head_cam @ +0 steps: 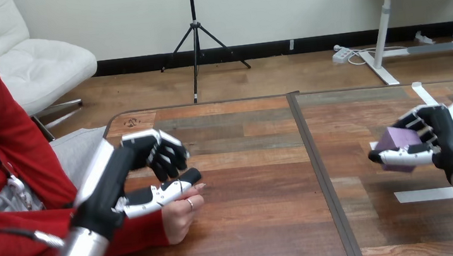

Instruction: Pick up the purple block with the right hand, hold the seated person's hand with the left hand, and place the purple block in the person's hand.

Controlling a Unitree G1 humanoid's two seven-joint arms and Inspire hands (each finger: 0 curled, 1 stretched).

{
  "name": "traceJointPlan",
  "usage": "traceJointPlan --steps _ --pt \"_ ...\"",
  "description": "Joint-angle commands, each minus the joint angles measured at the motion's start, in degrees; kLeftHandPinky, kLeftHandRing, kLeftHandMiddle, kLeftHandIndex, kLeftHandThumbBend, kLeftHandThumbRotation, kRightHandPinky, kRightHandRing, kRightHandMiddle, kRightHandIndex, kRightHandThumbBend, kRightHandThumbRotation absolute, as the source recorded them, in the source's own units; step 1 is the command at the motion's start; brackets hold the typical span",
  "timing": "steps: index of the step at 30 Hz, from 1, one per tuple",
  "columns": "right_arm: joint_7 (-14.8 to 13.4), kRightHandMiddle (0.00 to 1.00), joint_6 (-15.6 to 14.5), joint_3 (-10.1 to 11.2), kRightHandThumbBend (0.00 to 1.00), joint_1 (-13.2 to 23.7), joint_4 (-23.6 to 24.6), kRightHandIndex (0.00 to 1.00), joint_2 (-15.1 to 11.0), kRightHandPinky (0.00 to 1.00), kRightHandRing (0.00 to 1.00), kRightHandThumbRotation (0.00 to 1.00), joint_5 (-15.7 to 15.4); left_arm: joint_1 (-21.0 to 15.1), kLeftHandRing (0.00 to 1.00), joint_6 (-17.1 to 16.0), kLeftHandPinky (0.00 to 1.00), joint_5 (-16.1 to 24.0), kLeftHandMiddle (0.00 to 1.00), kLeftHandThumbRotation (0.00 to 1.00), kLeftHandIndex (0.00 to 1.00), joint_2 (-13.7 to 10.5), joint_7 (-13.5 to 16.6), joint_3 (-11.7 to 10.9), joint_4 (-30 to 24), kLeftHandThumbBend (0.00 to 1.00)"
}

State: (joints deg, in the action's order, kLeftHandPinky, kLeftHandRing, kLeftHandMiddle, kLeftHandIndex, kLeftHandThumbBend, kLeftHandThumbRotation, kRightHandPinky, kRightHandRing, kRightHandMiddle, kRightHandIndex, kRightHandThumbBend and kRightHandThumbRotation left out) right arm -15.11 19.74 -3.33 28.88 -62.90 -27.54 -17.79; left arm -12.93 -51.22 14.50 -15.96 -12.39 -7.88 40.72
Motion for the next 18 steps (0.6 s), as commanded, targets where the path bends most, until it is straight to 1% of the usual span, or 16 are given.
traceJointPlan --steps 1,3,7,9,14,18 --pt "1.1 0.48 2.0 1.0 0.78 0.8 9.0 0.47 -3.1 0.41 0.45 0.0 0.4 0.9 0.57 4.1 0.49 6.0 0.6 0.27 0.59 -3.3 3.1 1.1 -13.8 0.78" --pt "1.2 0.48 1.8 1.1 0.78 0.6 9.9 0.47 -3.1 0.42 0.45 0.0 0.4 1.4 0.6 5.3 0.51 7.2 0.63 0.29 0.62 -3.7 3.5 1.1 -16.0 0.8" --pt "2.0 0.48 2.0 1.4 0.78 0.0 12.2 0.47 -3.0 0.42 0.45 0.0 0.7 2.8 0.65 8.4 0.56 9.9 0.68 0.32 0.67 -4.8 3.3 1.1 -21.6 0.83" --pt "2.2 0.48 1.6 1.5 0.79 -0.3 13.3 0.47 -3.0 0.42 0.45 0.0 0.6 3.3 0.68 9.5 0.6 10.6 0.71 0.33 0.69 -4.9 3.3 1.0 -23.3 0.85" --pt "2.5 0.48 1.8 1.5 0.79 -0.4 14.4 0.47 -2.9 0.42 0.44 0.0 0.5 4.6 0.71 12.1 0.65 14.1 0.74 0.34 0.72 -5.4 4.2 0.7 -28.1 0.88" --pt "3.0 0.48 2.0 1.6 0.8 -0.5 14.9 0.47 -2.9 0.41 0.44 0.0 0.6 5.6 0.73 14.1 0.67 15.4 0.75 0.34 0.74 -5.5 4.2 0.6 -30.8 0.92"
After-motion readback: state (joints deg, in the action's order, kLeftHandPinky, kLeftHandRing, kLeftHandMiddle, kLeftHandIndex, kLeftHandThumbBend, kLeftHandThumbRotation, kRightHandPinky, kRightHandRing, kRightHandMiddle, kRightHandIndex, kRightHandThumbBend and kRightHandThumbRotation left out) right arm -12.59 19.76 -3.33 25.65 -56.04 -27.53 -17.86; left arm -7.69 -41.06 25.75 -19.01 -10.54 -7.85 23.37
